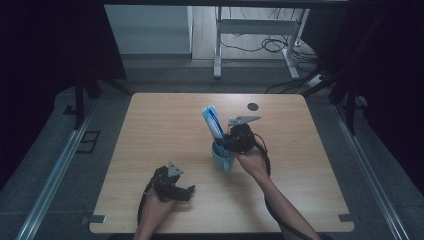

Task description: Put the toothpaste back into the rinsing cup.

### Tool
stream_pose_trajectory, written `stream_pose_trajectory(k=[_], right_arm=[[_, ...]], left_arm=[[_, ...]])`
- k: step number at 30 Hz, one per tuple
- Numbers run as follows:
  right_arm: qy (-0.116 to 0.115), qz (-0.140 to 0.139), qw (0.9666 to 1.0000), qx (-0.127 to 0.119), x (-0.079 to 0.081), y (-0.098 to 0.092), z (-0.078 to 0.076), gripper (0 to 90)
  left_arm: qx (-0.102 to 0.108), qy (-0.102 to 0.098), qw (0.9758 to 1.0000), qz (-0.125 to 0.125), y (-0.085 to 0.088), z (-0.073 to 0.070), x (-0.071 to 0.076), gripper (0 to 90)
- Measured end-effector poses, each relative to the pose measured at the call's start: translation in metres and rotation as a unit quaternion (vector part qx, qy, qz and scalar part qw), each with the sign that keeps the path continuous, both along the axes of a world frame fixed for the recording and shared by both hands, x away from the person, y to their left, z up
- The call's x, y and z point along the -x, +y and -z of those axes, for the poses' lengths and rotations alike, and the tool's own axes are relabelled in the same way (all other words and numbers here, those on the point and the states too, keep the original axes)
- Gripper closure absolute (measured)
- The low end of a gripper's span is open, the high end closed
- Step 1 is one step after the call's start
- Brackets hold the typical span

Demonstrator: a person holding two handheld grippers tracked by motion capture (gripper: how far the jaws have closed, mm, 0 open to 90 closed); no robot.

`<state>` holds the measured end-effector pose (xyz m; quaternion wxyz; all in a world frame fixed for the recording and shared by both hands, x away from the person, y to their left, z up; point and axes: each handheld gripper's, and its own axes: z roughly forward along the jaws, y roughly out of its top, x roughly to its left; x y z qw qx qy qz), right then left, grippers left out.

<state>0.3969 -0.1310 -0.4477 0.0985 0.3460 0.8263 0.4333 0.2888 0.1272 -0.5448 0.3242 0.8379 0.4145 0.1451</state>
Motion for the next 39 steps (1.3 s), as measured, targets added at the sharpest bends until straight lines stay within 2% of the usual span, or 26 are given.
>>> stream_pose_trajectory(k=[17,21,23,28,34,39], right_arm=[[0.001,-0.011,0.9999,0.007,0.005,-0.005,0.008,67.2],[-0.006,-0.012,0.9994,0.032,0.007,-0.004,0.014,66.1],[-0.005,-0.009,0.9997,0.023,0.008,-0.005,0.015,66.2],[-0.006,-0.009,0.9996,0.025,0.008,-0.005,0.014,65.0],[-0.004,-0.008,0.9999,0.011,0.008,-0.008,0.010,59.3],[-0.006,-0.011,0.9999,0.012,0.008,-0.009,0.006,55.3]], left_arm=[[0.000,0.000,1.0000,0.000,0.000,0.000,0.000,1.8],[0.000,0.000,1.0000,0.000,0.000,0.000,0.000,1.9],[0.000,0.000,1.0000,0.000,0.000,0.000,0.000,1.9],[0.000,0.000,1.0000,0.000,0.000,0.000,0.000,1.9],[-0.001,0.000,1.0000,0.001,0.000,0.000,0.000,1.9],[-0.001,-0.001,1.0000,0.002,0.000,0.000,0.000,1.9]])
